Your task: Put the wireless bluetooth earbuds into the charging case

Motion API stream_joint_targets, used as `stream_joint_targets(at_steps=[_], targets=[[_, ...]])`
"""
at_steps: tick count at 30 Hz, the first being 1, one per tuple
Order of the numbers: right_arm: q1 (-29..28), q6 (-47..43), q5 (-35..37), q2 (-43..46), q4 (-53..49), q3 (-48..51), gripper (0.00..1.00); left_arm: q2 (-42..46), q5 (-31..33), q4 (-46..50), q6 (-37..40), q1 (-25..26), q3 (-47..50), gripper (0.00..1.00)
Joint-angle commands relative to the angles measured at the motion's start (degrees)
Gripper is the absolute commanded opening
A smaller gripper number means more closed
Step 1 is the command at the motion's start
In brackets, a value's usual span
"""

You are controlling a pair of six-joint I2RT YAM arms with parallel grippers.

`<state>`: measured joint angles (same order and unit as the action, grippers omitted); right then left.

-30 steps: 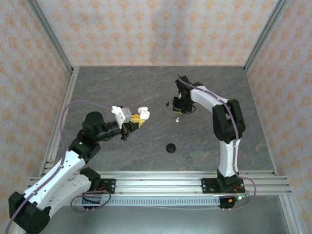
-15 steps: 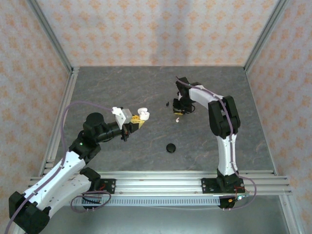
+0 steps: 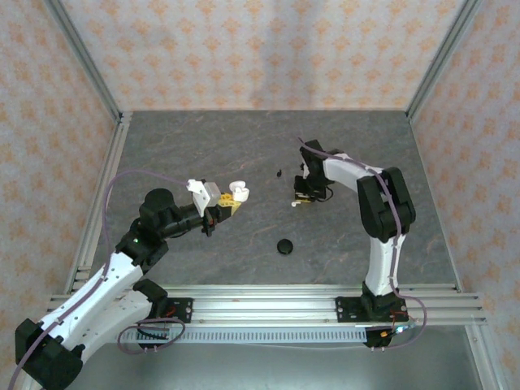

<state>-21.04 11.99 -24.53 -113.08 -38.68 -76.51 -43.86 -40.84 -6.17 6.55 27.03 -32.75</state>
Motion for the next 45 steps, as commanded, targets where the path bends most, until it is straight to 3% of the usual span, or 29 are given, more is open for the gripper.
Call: stream_joint_targets(at_steps=[1,6,10,16,25,32,45], targets=[[-0.02,2.61,-1.96,2.54,-6.70,5.14,0.14,1.13,0.76,-0.46,0.90,0.30,0.06,0.00],[-0.13,7.25,-7.43,7.87,-3.17,10.56,0.14,0.89,0.92,-0.23,1.36,0.30,-0.12,0.00],[-0.27,8.53,-7.81,12.66,-3.85,11.49,0.14,-0.04,0.76,-0.73,1.43,0.27,-0.56,0.00],[-0.60,6.36,0.39,15.76,-9.27,7.33,0.18,-1.06,0.43,-1.25,1.45,0.27,-1.09,0.00],[-5.42,-1.61,12.45,5.49,-20.06,-5.33,0.29,-0.70,0.50,0.44,1.74,0.34,-1.08,0.00],[-5.80,-3.68,12.93,0.23,-21.06,-11.81,0.38,-0.54,0.78,1.38,2.02,0.39,-1.43,0.00],[-7.05,-6.12,10.91,-6.24,-22.06,-16.74,0.43,-1.08,1.46,2.04,2.21,0.38,-2.30,0.00]])
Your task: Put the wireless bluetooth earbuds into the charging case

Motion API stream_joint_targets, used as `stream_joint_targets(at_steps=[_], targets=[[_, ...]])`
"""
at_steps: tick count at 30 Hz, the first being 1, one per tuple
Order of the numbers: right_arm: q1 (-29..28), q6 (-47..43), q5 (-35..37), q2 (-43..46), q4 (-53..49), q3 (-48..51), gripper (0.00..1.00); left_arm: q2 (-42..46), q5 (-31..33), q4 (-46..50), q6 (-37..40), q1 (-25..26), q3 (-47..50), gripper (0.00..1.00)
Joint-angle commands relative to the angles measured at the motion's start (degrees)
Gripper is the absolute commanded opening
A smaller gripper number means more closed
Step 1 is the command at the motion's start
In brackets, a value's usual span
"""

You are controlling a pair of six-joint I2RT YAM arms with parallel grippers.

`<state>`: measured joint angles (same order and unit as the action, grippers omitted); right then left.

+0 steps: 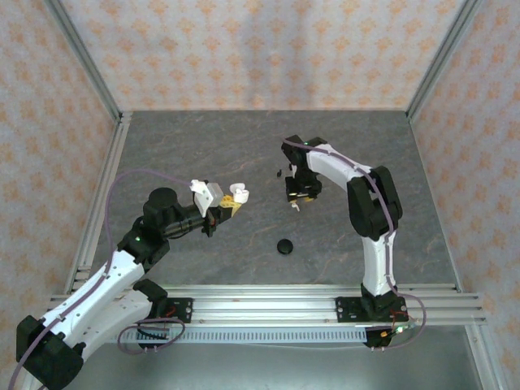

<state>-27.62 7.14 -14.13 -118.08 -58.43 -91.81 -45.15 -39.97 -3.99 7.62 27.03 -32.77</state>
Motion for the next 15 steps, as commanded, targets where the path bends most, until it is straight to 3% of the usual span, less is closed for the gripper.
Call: stream_joint_targets(at_steps=[1,15], targets=[[-0.42,-1.41,0.43,-1.50,-2.22,-1.49,0.42,0.10,0.48,-0.13,1.21,0.37,-2.38,0.00],[-1.30,-0.92,-1.39,-4.60,-0.19,-0.92,0.40,-0.47,0.50,-0.01,1.22,0.40,-2.82,0.00]])
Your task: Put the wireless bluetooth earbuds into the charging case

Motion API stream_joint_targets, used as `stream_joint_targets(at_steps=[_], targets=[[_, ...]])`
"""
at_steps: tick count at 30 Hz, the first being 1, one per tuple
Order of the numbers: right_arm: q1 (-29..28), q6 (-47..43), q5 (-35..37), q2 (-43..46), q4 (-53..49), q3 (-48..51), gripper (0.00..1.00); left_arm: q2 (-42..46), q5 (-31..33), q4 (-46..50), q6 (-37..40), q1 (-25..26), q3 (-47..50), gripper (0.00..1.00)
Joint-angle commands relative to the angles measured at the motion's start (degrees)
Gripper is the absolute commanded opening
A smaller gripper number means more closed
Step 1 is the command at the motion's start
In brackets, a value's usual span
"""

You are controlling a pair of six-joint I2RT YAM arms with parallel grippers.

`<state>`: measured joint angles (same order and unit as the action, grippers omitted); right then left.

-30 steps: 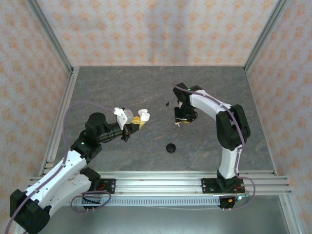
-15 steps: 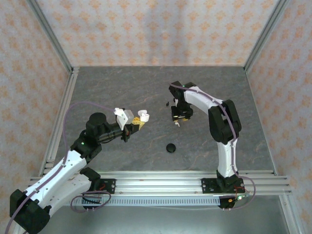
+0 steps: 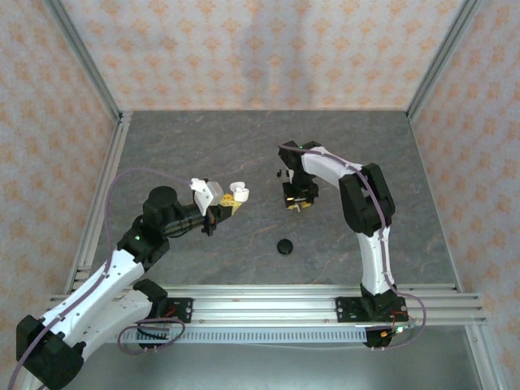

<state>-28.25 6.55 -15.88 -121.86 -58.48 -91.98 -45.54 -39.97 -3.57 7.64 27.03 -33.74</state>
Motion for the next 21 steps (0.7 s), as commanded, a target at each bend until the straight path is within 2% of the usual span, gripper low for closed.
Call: stream_joint_targets(at_steps=[1,9,15,21], targets=[[-0.74,-0.28,0.32,-0.89,-0.14,-0.57,0.39,-0.08,0.50,-0.44,1.06,0.37,-1.86,0.00],[-1.55,0.55,0.23,-1.18,-0.06,0.18,0.23,0.19,0.44,-0.22,0.98,0.38,-1.86,0.00],[-1.61,1.18,-0.25,-0.54,-0.07,0.23,0.17,0.69,0.41,0.16,0.97,0.35,-1.71,0.00],[-1.54,2.73,-0.56,2.92,1.32,1.83,0.16,1.14,0.41,0.26,0.89,0.33,-1.59,0.00]])
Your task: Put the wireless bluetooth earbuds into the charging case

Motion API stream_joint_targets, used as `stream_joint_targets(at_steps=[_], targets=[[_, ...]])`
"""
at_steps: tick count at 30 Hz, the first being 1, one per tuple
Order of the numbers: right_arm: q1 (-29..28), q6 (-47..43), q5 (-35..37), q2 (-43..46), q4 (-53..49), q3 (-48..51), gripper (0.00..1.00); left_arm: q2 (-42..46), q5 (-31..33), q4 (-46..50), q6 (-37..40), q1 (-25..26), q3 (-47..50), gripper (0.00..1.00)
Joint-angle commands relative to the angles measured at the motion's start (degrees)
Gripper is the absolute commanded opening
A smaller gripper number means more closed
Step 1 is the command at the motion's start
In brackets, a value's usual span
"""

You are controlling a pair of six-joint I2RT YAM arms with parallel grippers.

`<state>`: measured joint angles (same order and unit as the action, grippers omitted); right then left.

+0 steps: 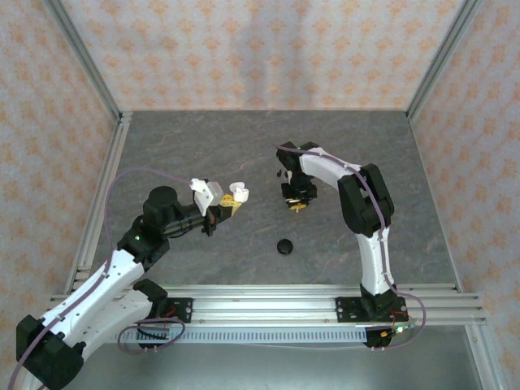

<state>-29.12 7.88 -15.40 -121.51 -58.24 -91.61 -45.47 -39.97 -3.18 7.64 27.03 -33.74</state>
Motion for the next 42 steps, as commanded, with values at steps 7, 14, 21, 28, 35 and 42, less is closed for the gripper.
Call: stream_joint_targets(at_steps=[7,14,21,28,35,42], targets=[[-0.68,4.16,-0.55,9.56,5.01,5.81,0.16,1.24,0.41,-0.45,0.79,0.35,-1.51,0.00],[-0.87,7.35,-3.57,19.82,15.43,12.97,0.16,1.32,0.24,-1.41,0.31,0.40,-1.29,0.00],[-2.33,8.96,-5.88,33.46,26.57,16.35,0.14,1.15,0.31,-4.83,-1.69,0.36,-1.42,0.00],[-5.67,8.97,-8.38,44.65,39.16,19.18,0.13,0.17,0.80,-9.72,-5.31,0.37,-1.49,0.00],[-11.06,6.90,-9.55,51.17,48.80,21.69,0.14,-1.02,1.38,-12.80,-9.04,0.40,-3.16,0.00],[-14.23,6.39,-12.82,53.04,53.87,22.73,0.14,-0.36,1.07,-16.60,-9.84,0.51,-2.42,0.00]])
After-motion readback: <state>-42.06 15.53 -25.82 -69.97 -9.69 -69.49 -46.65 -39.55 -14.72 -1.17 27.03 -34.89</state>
